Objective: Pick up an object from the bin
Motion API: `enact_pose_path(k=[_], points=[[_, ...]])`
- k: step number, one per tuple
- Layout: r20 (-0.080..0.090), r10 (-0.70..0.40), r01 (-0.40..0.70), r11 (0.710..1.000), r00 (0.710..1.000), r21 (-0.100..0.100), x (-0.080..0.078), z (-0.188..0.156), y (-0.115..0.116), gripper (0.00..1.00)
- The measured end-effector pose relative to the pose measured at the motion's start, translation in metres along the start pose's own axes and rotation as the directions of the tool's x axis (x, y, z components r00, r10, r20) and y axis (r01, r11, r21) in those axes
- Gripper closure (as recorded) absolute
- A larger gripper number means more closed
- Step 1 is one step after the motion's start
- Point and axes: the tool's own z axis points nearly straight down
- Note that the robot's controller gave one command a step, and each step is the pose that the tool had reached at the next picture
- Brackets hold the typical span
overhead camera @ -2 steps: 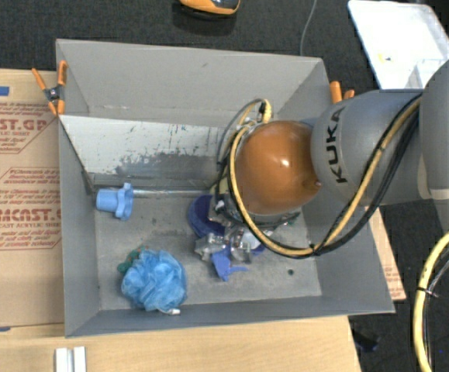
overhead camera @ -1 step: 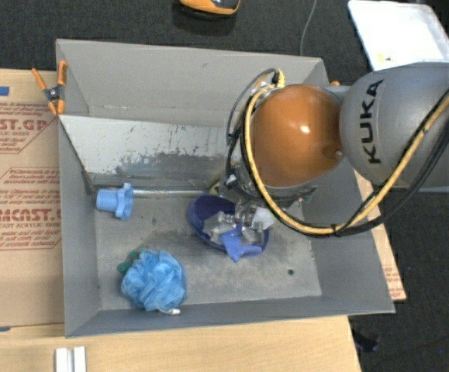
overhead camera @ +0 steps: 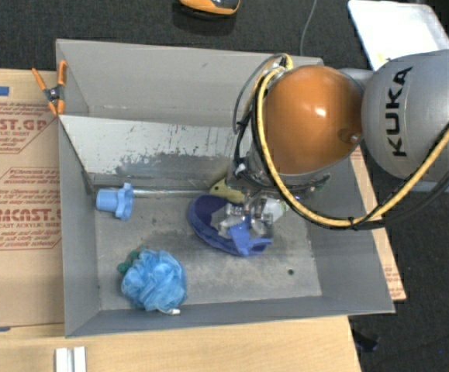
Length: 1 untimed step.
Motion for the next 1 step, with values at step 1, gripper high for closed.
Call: enact_pose_path(k=[1], points=[[0.003,0.021,-0.021,1.0,1.0,0.004,0.0023,-0.0569,0.0057,1.0]])
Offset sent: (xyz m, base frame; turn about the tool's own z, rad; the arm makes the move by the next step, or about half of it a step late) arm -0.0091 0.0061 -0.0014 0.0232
